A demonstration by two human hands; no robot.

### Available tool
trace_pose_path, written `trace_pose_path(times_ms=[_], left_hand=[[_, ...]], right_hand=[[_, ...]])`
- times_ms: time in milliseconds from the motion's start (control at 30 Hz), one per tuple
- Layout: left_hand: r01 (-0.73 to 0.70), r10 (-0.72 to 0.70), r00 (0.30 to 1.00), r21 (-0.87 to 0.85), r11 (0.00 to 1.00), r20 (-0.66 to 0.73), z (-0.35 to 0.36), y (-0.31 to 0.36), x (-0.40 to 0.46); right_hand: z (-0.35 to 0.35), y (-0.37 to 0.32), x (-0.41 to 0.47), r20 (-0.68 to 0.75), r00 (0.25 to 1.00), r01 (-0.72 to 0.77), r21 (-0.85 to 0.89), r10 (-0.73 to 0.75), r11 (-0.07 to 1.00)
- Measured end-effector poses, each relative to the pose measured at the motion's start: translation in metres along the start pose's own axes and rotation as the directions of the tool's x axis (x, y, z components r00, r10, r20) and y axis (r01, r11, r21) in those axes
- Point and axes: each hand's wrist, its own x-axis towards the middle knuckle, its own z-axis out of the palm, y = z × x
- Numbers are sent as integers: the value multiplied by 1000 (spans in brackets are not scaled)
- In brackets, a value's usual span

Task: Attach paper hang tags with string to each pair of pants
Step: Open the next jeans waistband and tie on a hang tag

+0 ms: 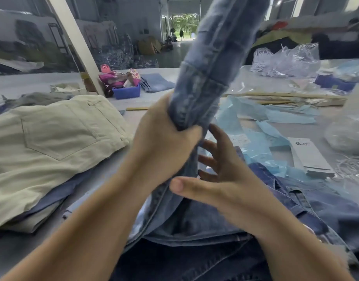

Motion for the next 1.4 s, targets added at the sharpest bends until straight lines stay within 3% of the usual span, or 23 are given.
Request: trace_pose_path(times_ms=[67, 167, 233, 300, 333, 400, 500, 567, 633, 700, 767, 800, 833, 900, 967, 1067, 1200, 1267, 1333, 1367, 1400], left_hand=[[82, -44, 969, -147, 986, 242, 5, 2, -3], [385, -96, 807, -396, 834, 583, -3, -11, -9], [405, -109, 753, -327, 854, 649, -14, -27, -19], [165, -135, 736, 19, 986, 664, -24, -40, -32], [-3, -158, 740, 239, 971, 654, -26, -45, -40], [-227, -136, 798, 504, 833, 587, -28, -61, -51], [-245, 50, 948, 619, 746, 314, -35, -74, -50], [-273, 222, 962, 625, 732, 160, -50, -75, -41], [-240, 248, 966, 609, 756, 74, -62, -71, -38], [-267, 160, 961, 606, 749, 225, -62, -75, -46], [-344, -40, 839, 586, 734, 543, -50, -88, -62], [-350, -109, 773, 563, 749, 625, -45, -96, -73], [-343, -143, 738, 549, 762, 660, -41, -98, -82], [-300, -137, 741, 507, 808, 658, -36, -94, -93], [-244, -154, 746, 481, 842, 648, -35, -87, -96], [-280, -91, 748, 436, 855, 657, -34, -83, -97], [-366, 59, 819, 441, 819, 570, -45, -85, -89], [-341, 32, 827, 456, 822, 562, -58, -91, -84], [-347, -33, 757, 444, 826, 653, -58, -91, -81], [-417, -78, 668, 459, 785, 740, -52, -88, -81], [-403, -58, 597, 361, 841, 800, -41, -90, -88]], right_hand=[[8, 1, 12, 0, 997, 82, 73, -82, 994], [13, 12, 22, -198, 972, 163, 196, -124, 967], [8, 26, 23, -420, 906, 86, 313, 56, 946], [-1, 35, 23, -554, 794, 54, 475, 250, 878], [-7, 36, 24, -589, 749, 84, 539, 303, 838], [-15, 32, 25, -640, 696, 180, 595, 325, 784], [-21, 21, 20, -650, 710, 262, 601, 271, 755], [-24, 15, 11, -594, 784, 305, 622, 180, 721], [-25, 12, 0, -538, 835, 304, 630, 119, 715], [-23, 19, -15, -528, 829, 204, 592, 184, 779], [-19, 34, -31, -552, 767, -38, 469, 326, 882], [-19, 41, -38, -537, 745, -201, 385, 396, 901], [-18, 42, -43, -519, 723, -347, 298, 456, 889], [-23, 35, -49, -509, 699, -532, 99, 502, 841], [-30, 24, -50, -483, 729, -597, -102, 485, 796], [-37, 12, -52, -432, 751, -620, -202, 499, 758], [-33, -4, -56, -489, 794, -490, -165, 360, 856], [-37, -3, -61, -600, 730, -451, -61, 328, 891], [-57, 3, -64, -679, 603, -344, 251, 418, 905], [-68, 4, -64, -681, 578, -213, 405, 449, 889], [-78, 9, -64, -716, 535, -88, 481, 449, 872]])
